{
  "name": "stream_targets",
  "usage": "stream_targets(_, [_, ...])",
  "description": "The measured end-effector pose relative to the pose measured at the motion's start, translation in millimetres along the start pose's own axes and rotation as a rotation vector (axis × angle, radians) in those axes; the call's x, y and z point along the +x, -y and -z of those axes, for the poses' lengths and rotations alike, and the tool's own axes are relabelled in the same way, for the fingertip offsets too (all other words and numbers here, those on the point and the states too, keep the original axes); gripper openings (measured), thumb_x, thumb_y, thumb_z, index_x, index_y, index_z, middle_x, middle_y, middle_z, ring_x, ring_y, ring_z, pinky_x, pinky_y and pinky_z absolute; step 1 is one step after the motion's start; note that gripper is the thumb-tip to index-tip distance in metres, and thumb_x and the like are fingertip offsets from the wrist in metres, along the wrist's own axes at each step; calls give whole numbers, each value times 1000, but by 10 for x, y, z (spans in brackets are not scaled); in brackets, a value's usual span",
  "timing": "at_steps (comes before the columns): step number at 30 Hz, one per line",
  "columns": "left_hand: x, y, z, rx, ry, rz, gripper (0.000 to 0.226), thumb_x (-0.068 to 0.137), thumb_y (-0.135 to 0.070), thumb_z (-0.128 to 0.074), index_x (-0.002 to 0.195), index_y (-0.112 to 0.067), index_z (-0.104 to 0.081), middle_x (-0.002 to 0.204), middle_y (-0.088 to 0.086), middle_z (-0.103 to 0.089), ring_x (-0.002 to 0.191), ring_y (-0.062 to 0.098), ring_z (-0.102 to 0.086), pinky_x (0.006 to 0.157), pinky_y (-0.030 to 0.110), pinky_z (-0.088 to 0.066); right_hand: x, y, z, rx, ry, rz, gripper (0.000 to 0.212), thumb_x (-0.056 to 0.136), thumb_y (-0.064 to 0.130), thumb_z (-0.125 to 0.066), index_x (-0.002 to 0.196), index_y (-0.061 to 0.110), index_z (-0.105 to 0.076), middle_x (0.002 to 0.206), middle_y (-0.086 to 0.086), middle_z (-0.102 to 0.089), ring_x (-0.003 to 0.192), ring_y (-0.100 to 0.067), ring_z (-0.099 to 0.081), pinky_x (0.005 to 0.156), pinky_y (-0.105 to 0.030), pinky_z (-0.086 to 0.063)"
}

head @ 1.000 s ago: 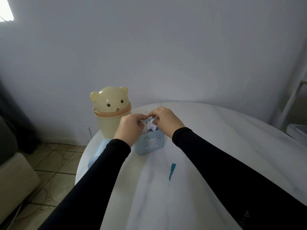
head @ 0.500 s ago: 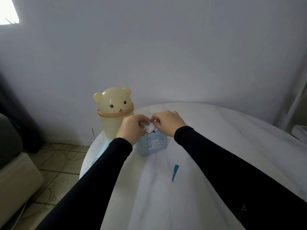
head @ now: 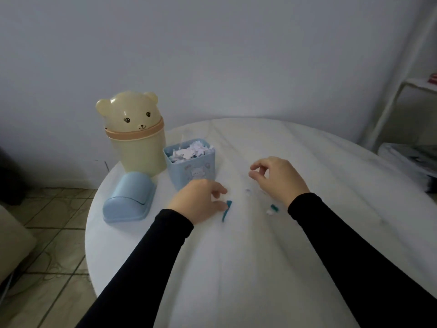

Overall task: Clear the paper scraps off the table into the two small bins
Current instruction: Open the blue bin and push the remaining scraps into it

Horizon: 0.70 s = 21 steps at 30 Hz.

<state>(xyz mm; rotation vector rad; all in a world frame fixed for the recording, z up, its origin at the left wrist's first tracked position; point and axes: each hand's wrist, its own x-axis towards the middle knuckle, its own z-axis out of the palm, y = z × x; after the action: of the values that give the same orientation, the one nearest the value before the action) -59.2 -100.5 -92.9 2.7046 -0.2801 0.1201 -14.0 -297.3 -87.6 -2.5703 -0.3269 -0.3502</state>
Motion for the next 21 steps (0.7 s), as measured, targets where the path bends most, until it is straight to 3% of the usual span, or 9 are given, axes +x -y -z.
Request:
stream_targets(2, [-13,22,-133,-4,94,93,50,79,-34,-71,126,-24,-58,99,-7,-55,104,16,-56,90,23,-41,-178,-178,-29,-14,54,-100,23,86,36,-63,105,23,-68,89,6,-60,92,-15,-59,81,-26,-43])
stream_targets(7, [23,7,-342,-76,-11,110,43,82,-38,-68,121,-22,-63,97,-2,-56,95,19,-57,87,26,-44,-435,-316,-4,-79,165,-215,62,72,52,-72,125,24,-59,99,6,-53,100,-14,-57,88,-26,-43])
stream_targets(10, [62,-35,-406,-108,-38,66,42,84,-37,-66,123,-25,-62,98,-4,-54,96,16,-56,87,24,-41,-445,-343,-6,-99,168,-246,70,72,55,-72,133,25,-53,110,4,-55,107,-16,-55,91,-28,-42])
stream_targets(15, [221,-124,-498,-127,-41,11,47,86,-35,-63,131,-25,-54,114,-3,-52,106,15,-53,91,22,-39,-317,-397,-45,-34,144,-239,56,74,54,-70,125,38,-57,93,13,-55,88,-9,-51,81,-27,-31])
stream_targets(18, [339,-195,-538,-43,13,-48,51,91,-33,-55,140,-26,-42,128,-2,-43,117,17,-48,99,30,-40,-256,-443,-97,-16,100,-207,38,78,50,-67,114,38,-65,90,14,-59,93,-9,-55,81,-27,-27])
stream_targets(21, [449,-265,-581,5,51,-80,45,92,-31,-49,137,-29,-47,127,-3,-44,115,18,-48,97,34,-42,-206,-472,-160,-11,49,-174,22,82,46,-65,100,36,-72,95,13,-66,99,-8,-58,84,-27,-29])
